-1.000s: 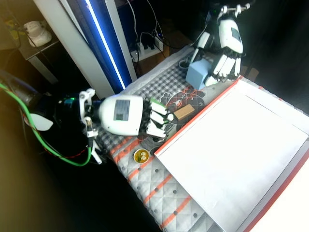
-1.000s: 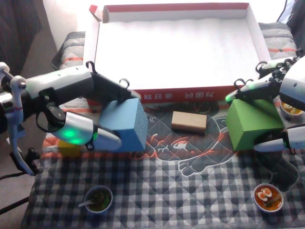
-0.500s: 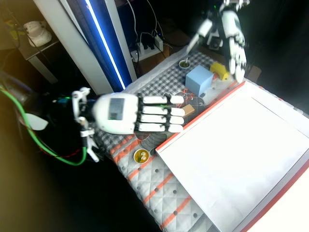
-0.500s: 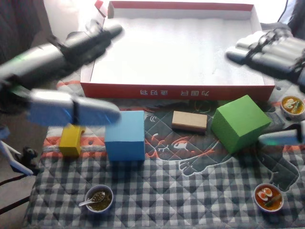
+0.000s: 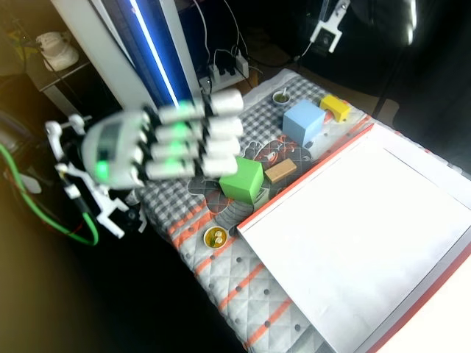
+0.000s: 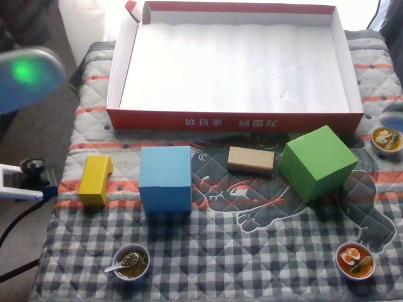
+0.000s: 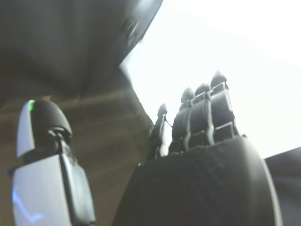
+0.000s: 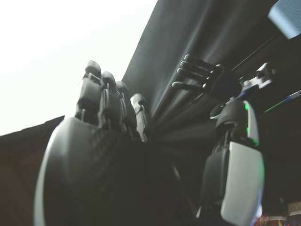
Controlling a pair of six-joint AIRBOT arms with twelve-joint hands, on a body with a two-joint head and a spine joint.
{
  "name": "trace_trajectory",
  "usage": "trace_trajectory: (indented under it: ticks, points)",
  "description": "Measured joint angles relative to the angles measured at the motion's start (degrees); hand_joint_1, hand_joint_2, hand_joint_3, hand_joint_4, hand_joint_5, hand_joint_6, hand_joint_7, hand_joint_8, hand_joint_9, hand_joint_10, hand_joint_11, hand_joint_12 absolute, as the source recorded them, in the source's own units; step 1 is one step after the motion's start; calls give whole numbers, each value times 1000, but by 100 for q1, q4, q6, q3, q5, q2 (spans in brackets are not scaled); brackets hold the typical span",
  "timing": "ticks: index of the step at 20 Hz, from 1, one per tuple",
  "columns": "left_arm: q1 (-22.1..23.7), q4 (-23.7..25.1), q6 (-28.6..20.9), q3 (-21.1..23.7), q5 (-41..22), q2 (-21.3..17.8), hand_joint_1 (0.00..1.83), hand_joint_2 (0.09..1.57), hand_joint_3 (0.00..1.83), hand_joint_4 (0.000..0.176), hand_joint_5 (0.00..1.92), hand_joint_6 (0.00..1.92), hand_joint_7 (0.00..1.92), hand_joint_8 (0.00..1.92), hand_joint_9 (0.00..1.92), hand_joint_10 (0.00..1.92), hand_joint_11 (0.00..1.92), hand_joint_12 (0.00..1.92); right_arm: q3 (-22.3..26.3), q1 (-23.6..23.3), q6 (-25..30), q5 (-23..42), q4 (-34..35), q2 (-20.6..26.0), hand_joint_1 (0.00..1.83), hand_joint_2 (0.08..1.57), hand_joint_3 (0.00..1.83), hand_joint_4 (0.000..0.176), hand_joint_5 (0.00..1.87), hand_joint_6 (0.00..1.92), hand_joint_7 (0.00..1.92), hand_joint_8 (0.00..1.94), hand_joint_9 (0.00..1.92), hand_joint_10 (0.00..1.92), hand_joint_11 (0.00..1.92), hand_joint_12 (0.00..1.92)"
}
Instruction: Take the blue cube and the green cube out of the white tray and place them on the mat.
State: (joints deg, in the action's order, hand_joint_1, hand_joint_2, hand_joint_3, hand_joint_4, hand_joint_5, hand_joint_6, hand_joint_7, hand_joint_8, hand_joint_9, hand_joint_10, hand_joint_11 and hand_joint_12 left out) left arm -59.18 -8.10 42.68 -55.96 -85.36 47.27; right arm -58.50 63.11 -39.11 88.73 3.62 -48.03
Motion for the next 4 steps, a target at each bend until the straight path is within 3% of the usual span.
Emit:
trace_trajectory:
  ticks: [1,2,3,4]
  points:
    - [-61,-136,-20,28,-275,50,643,963,17,176,4,1,24,5,26,10,28,20,22,0,-63,164,26,0,738,1044,12,56,41,15,146,0,126,1,69,29]
    - [-127,-212,-72,50,-527,85,548,954,9,176,15,5,18,2,39,12,73,39,59,0,-127,310,48,0,571,1102,34,60,7,2,127,0,152,10,103,43]
    - [-136,-243,-146,63,-667,114,434,966,4,138,60,6,45,3,78,9,129,57,109,0,-160,468,63,4,646,1099,22,51,1,0,74,1,131,4,81,31]
    - [-133,-275,-157,63,-728,155,434,966,4,138,60,6,45,3,78,9,129,57,184,0,-170,501,120,20,646,1099,22,51,1,0,74,1,131,4,81,31]
